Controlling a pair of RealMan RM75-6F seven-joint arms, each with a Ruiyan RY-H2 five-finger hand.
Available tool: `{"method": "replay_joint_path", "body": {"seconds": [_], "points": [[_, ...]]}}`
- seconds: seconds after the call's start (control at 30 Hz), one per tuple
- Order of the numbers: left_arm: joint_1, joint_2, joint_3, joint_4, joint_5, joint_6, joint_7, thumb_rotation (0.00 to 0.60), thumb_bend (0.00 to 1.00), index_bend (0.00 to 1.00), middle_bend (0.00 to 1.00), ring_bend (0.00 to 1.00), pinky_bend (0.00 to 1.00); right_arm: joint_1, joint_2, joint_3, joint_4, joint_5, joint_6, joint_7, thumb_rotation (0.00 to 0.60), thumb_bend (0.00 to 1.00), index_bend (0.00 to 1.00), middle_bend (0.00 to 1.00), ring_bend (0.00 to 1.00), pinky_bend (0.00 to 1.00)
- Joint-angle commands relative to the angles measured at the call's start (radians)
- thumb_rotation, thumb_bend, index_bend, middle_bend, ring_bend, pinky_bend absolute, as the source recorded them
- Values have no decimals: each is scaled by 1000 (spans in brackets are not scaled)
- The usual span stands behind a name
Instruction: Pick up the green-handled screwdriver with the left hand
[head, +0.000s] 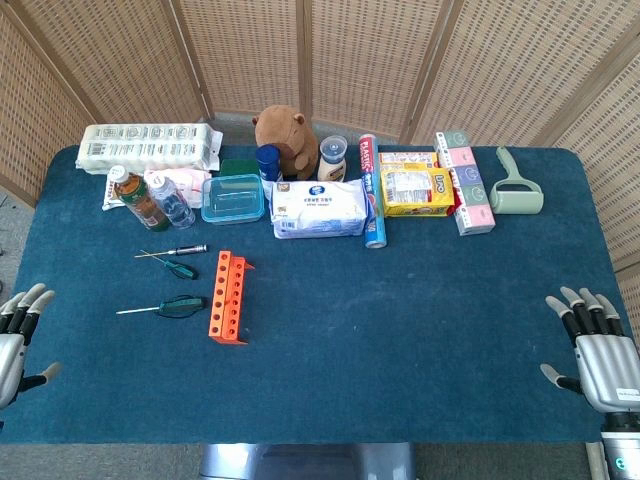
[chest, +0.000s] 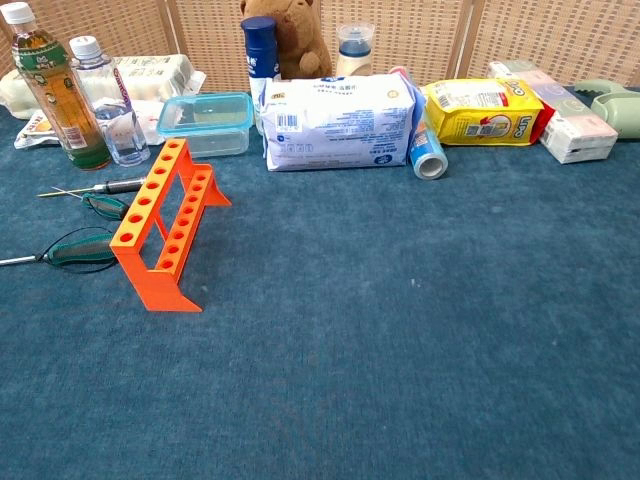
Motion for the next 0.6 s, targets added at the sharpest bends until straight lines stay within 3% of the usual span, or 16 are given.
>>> {"method": "replay_joint_path", "body": {"seconds": [0.03, 0.37, 0.4, 0.47, 0.53, 0.57, 0.6], "points": [[0, -1, 1, 0, -1, -2, 2, 600, 137, 0, 0, 0, 100, -2, 4, 0, 0, -2, 3, 8, 600, 15, 155, 77, 22, 0], [-15, -10, -3, 6, -15, -33, 2, 600, 134, 0, 27, 30, 113, -9, 24, 1, -5, -13, 18, 61, 600, 15, 155, 77, 23, 0], [-23, -14, -9, 5, -21, -45, -1, 600, 134, 0, 94, 105, 176, -10, 26, 2, -4, -10, 19, 69, 600, 15, 155, 77, 23, 0], [-38, -24, -22, 9, -28, -56, -9, 600, 133, 0, 276, 336, 428, -12, 29, 4, -2, -5, 20, 76, 600, 15, 155, 77, 23, 0], [-58, -49, -44, 26, -44, -71, -4, 600, 134, 0, 481, 601, 759, -12, 32, 2, 0, -3, 16, 83, 600, 15, 155, 76, 24, 0], [-67, -61, -52, 34, -50, -79, -2, 600, 134, 1, 573, 688, 850, -13, 34, 1, 0, -4, 15, 86, 600, 15, 155, 76, 25, 0], [-76, -75, -60, 42, -56, -87, -1, 600, 134, 7, 626, 725, 881, -13, 36, 1, 0, -7, 16, 91, 600, 15, 155, 77, 26, 0]]}}
